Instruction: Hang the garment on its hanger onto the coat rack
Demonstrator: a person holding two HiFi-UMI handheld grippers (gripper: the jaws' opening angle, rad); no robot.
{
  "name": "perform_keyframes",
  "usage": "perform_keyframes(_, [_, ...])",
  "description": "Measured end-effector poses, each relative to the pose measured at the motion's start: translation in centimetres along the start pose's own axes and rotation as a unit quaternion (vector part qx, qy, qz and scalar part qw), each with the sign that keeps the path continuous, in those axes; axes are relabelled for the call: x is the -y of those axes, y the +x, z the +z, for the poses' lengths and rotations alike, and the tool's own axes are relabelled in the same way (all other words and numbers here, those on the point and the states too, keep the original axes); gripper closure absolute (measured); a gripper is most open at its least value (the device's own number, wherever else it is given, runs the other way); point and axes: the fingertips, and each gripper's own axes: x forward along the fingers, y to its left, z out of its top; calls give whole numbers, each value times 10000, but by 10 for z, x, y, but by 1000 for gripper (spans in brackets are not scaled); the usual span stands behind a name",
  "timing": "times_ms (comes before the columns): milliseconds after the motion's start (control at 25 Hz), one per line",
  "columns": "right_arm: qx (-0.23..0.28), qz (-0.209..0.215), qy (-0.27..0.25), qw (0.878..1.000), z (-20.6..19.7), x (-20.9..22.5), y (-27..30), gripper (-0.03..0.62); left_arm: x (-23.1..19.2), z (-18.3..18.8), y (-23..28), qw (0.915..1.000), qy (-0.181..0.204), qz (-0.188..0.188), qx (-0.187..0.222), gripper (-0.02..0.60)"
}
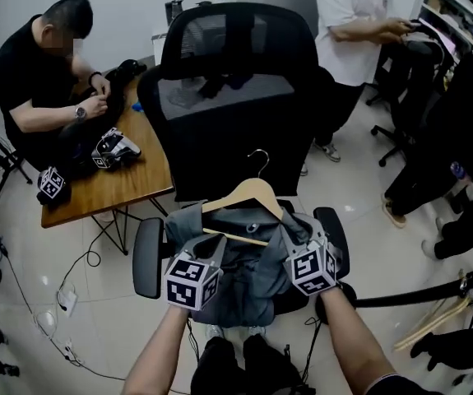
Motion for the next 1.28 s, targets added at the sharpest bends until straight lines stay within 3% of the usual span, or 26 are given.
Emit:
perform_keyframes(320, [293, -1224, 287, 9916, 63, 59, -91, 471, 36, 73, -47, 9941, 557, -648, 667, 579])
perform_keyframes(600, [536, -2252, 624, 9708, 110, 106, -197, 471, 86, 128, -92, 9761, 1219, -1372, 1166, 578])
perform_keyframes(1000, [581, -3184, 685, 9437, 152, 132, -340, 471, 160, 196, -145, 9409, 1872, -2220, 1744, 578])
perform_keyframes(1280, [497, -3939, 886, 9135, 147, 148, -453, 471, 240, 244, -163, 9023, 2276, -2996, 2102, 578])
